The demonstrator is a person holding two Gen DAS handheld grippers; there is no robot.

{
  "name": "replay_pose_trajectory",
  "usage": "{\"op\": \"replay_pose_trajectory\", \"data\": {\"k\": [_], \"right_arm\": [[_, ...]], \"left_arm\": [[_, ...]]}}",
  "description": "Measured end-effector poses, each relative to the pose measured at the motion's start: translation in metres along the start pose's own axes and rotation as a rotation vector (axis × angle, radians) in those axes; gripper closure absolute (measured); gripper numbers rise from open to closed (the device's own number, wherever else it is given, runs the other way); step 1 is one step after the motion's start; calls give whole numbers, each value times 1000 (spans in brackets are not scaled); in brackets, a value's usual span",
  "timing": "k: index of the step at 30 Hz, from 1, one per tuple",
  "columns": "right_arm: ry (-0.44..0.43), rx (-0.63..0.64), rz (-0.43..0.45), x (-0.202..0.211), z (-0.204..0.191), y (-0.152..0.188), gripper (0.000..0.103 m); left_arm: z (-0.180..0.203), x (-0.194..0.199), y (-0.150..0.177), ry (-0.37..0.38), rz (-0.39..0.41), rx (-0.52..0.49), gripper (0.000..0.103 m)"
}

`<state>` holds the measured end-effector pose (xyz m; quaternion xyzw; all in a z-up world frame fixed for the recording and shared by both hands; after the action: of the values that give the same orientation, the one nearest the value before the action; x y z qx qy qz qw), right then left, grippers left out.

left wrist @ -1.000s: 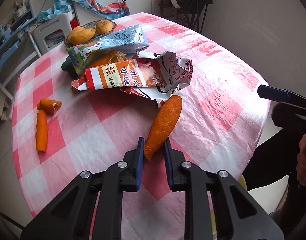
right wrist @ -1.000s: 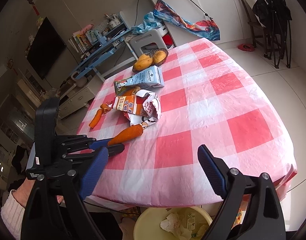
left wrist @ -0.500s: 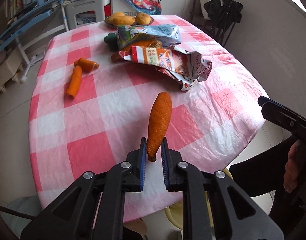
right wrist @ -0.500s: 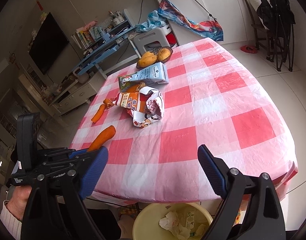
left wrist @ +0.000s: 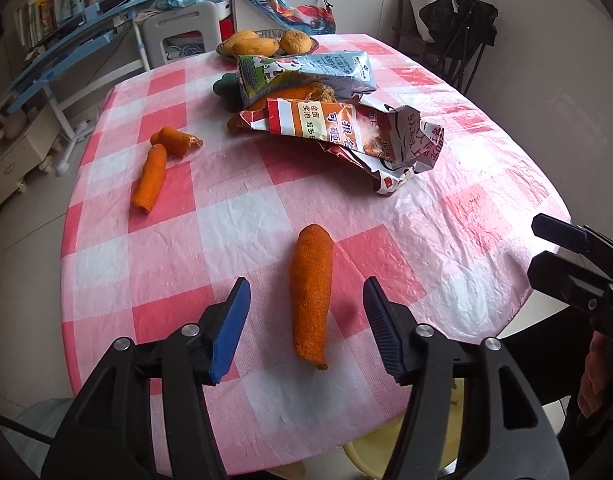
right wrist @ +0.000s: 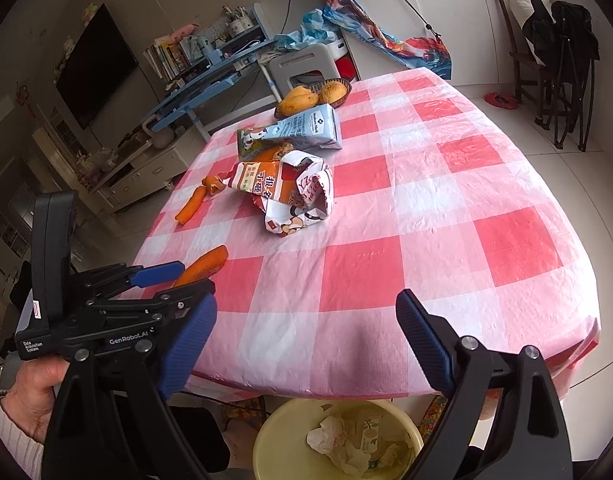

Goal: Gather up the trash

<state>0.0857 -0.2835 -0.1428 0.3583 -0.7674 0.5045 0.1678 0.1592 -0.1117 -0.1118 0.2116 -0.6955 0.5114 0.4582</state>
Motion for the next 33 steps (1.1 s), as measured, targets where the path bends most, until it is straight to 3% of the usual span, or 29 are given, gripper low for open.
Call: {"op": "replay_pose_trajectory", "data": {"k": [1,3,12,17,20,26,33], "right_arm": [[2,3,-1,-1,-1,0,16],[3,8,-4,-4,-3,-1,16],[-11,61,-30,-17,-21,2,16],[-32,105,-35,-21,-36,4,16],[-50,145,-49,-27,-49,7,16],[-37,220,-73,-43,-70,13,16],[-38,201,-76,-49,-76,9,16]], "left_arm": [[0,-1,-1,-15,8,-3,70],[-4,0,-4,7,-2,16,86],[-58,37,-10,50,130,295,87],[-95,69,2,-24,195,449,87],[-111,70,11,-21,188,512,87],[-107,68,8,17,197,488,87],[-104,75,6,48,220,487,87]]}}
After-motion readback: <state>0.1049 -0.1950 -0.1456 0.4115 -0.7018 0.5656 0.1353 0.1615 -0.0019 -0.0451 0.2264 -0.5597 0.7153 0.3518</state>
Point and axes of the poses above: each gripper's, at about its wrist camera, not at the fingertips, and x roughly against the way its jaws point, z to its right, y to its underside, the point moved 2 cm from there along -x, roughly the way its jaws point, and after that the axes turned 6 degrees about -y, right-handed, at the moved point
